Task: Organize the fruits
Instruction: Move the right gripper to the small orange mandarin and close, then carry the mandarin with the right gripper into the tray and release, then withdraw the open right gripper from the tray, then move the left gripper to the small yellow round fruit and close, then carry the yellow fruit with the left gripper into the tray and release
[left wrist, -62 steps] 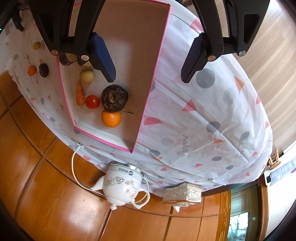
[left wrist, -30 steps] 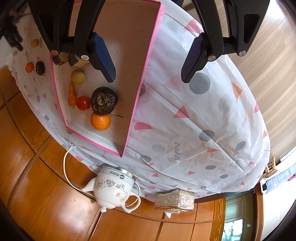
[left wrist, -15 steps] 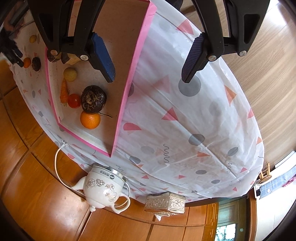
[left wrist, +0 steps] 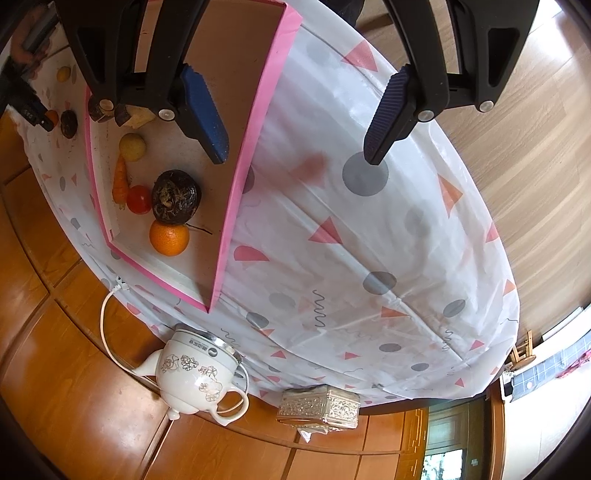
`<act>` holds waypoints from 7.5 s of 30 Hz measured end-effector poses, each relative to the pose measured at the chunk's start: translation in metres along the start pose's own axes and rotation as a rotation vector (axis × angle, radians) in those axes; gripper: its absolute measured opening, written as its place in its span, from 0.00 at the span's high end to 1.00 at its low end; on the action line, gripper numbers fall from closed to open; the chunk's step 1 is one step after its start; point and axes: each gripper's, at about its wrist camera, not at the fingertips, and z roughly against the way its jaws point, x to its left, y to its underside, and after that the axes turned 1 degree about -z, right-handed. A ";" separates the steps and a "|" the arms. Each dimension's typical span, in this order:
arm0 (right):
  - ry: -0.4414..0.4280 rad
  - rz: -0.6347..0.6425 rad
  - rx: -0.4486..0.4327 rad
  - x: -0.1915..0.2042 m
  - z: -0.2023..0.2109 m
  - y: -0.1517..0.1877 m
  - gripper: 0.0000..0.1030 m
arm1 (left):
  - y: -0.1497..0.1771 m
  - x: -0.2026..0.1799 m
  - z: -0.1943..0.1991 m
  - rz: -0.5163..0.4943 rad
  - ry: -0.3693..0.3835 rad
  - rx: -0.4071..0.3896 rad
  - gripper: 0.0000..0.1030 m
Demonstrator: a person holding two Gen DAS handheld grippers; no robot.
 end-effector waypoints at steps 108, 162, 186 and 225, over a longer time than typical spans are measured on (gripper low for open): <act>0.014 -0.060 -0.058 -0.039 0.097 0.112 0.46 | 0.035 -0.142 0.057 -0.625 0.212 -0.163 0.13; 0.266 -0.325 -0.128 -0.148 0.098 0.127 0.45 | 0.140 -0.343 -0.026 -0.992 0.476 0.205 0.59; 0.283 -0.325 -0.121 -0.147 0.096 0.125 0.45 | 0.049 -0.236 0.026 -0.705 0.439 0.049 0.75; 0.126 -0.013 -0.047 -0.027 0.071 0.109 0.45 | 0.008 -0.065 -0.010 -0.360 0.108 0.012 0.75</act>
